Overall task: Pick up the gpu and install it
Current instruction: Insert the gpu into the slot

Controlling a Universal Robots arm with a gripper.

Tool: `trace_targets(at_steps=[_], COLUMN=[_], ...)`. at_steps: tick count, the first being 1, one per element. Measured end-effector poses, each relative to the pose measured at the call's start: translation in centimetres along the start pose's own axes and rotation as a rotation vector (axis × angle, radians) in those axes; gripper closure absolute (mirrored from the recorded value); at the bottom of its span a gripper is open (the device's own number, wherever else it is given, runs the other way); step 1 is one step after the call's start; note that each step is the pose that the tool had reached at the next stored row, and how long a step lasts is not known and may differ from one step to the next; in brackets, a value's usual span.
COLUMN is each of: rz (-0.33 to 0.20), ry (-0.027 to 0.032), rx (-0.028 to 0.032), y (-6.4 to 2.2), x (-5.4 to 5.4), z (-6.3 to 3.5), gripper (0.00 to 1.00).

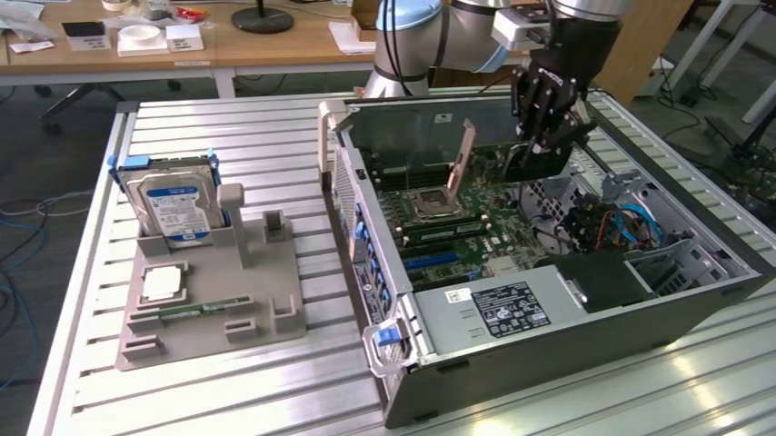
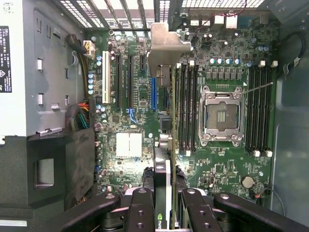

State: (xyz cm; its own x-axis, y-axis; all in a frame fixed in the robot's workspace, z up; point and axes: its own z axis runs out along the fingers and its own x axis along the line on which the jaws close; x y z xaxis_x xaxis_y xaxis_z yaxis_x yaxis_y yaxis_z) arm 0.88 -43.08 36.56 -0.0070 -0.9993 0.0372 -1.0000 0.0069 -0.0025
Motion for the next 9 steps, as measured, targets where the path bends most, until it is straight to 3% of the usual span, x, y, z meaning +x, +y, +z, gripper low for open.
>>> trace_targets(at_steps=[9], rz=[0.000], ry=[0.0000], rx=[0.0000], y=[0.00], x=[-0.01], z=[0.21], gripper=[0.73])
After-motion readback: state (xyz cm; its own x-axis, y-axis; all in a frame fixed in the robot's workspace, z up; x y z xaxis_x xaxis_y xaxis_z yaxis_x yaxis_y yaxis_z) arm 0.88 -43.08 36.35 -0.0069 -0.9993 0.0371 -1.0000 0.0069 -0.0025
